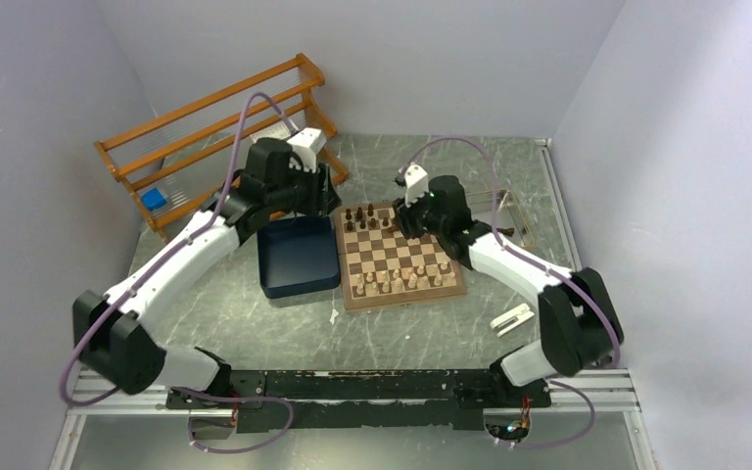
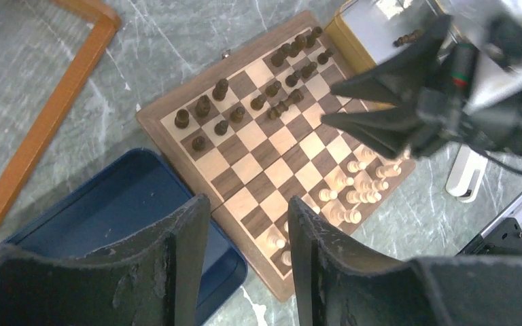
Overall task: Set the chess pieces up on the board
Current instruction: Pick up the chess piece from the chessboard.
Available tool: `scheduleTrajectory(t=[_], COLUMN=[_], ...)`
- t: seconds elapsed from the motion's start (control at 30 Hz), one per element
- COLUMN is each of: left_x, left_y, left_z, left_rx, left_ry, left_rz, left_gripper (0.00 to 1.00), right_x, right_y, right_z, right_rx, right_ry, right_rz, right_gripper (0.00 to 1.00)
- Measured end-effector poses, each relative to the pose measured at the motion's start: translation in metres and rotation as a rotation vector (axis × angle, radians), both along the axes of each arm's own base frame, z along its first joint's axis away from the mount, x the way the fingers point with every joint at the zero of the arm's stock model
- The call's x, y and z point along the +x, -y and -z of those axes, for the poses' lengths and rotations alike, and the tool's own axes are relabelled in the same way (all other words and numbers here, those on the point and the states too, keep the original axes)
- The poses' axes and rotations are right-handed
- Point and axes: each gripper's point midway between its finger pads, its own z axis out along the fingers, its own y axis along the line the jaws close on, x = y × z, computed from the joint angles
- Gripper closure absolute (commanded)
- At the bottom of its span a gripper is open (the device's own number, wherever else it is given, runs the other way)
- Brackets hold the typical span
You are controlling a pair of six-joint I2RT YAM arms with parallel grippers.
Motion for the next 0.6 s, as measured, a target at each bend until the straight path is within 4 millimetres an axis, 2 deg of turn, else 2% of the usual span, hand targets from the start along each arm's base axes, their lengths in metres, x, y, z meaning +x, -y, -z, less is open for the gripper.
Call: scheduleTrajectory(t=[0.07, 0.23, 0.43, 0.6], left_x=[-0.008, -0.027, -0.036, -0.041], left_y=[-0.007, -0.029, -0.048, -0.058], left_z=[-0.003, 0.007, -0.002, -0.005], left_rx=[-0.011, 0.012, 0.035, 0.043], left_ry=[0.029, 0.055, 0.123, 0.164], left_rz=[-0.01, -0.056, -0.099, -0.122], left_gripper=[0.48, 0.47, 0.47, 0.47], right_x=[0.007, 0.022, 0.017, 0.014], right_y=[-0.006, -0.016, -0.009, 0.0], right_z=[0.008, 0.033, 0.069, 0.084], right_rx=[-0.061, -0.204, -0.344, -0.415], right_ry=[-0.022, -0.054, -0.099, -0.117], right_rz=[-0.054, -0.182, -0.29, -0.34], right_gripper=[0.64, 0.64, 0.65, 0.67])
